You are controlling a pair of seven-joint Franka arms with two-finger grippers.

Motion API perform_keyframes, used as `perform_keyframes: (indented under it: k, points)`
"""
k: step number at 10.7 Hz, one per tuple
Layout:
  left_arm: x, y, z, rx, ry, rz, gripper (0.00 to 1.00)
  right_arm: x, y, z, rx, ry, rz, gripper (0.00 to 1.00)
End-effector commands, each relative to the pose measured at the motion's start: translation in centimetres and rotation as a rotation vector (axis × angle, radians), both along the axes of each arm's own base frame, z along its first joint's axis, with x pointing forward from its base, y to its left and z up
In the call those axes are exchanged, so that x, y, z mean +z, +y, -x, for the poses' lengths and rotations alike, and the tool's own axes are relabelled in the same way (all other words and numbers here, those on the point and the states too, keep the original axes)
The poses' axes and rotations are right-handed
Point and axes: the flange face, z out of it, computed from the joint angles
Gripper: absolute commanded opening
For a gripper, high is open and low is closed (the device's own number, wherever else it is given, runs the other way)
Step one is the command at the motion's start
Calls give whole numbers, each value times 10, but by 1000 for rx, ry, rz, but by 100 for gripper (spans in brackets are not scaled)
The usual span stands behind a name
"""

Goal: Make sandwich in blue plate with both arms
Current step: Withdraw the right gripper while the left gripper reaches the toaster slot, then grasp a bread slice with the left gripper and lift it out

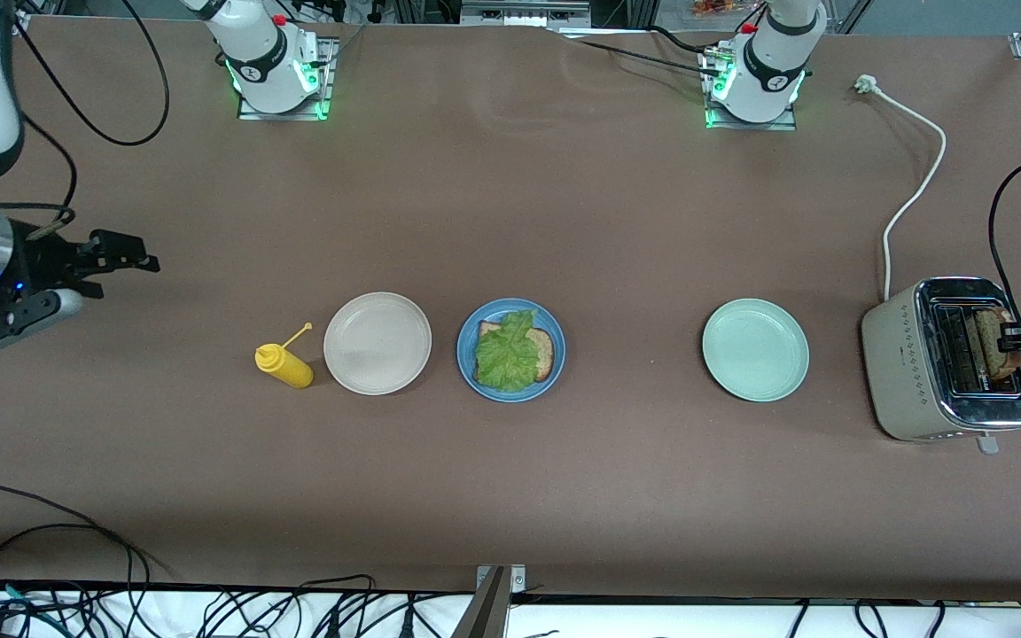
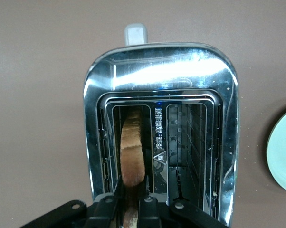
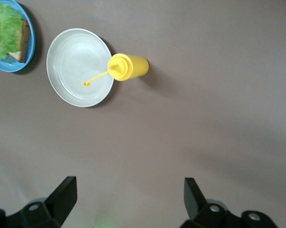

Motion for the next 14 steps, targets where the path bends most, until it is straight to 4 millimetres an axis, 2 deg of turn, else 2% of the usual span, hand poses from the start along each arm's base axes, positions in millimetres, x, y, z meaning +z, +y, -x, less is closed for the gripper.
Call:
perform_keyframes:
  k: [1, 3, 5, 6, 9, 10, 12, 14]
  points:
    - [33, -1, 6, -18, 18, -27, 0, 22, 24, 36, -116, -12, 139, 100]
    - [63, -6, 10, -58, 23, -25, 0, 26, 24, 49, -145, -33, 145, 100]
    - [103, -8, 11, -77, 38, -19, 0, 38, 38, 65, -182, -65, 202, 100]
    - [115, -13, 14, -76, 55, -1, 0, 44, 42, 69, -171, -71, 197, 100]
    - [151, -61, 15, -148, 27, 17, 0, 66, 34, 74, -149, -82, 176, 100]
    - [159, -83, 13, -185, 15, 26, 0, 82, 31, 75, -151, -85, 173, 100]
    - [170, -132, 8, -253, -18, 97, 0, 106, 25, 77, -169, -129, 167, 100]
    - [166, -169, 3, -260, -42, 240, 0, 118, 18, 73, -176, -155, 168, 100]
